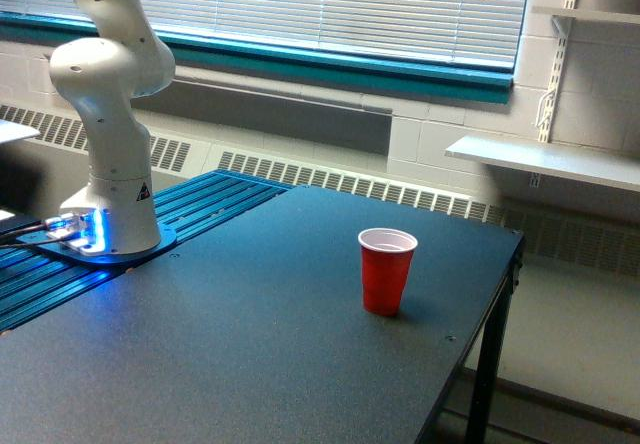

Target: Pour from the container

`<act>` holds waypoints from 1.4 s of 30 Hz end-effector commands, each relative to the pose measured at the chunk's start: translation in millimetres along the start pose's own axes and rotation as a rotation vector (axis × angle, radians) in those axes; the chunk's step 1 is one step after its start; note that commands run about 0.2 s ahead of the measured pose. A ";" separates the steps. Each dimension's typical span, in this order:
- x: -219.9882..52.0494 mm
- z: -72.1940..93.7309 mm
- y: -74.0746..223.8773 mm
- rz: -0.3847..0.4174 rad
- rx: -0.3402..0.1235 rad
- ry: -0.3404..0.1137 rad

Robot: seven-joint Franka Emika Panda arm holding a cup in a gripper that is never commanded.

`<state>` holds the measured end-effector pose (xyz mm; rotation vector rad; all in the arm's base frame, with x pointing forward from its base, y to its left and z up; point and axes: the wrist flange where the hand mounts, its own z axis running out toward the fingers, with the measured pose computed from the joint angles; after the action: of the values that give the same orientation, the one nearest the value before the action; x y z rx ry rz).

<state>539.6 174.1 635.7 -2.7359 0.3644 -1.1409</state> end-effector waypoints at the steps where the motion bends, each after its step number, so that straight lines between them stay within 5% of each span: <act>1: 2.3 -5.0 -0.5 -0.006 -0.005 0.018; 19: 1.8 3.6 41.2 -0.061 0.004 0.035; 28: 8.1 8.9 82.5 -0.089 -0.055 0.062; 42: -0.5 14.5 149.0 -0.152 -0.106 0.046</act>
<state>532.9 50.4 591.0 -2.8373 0.3517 -1.2179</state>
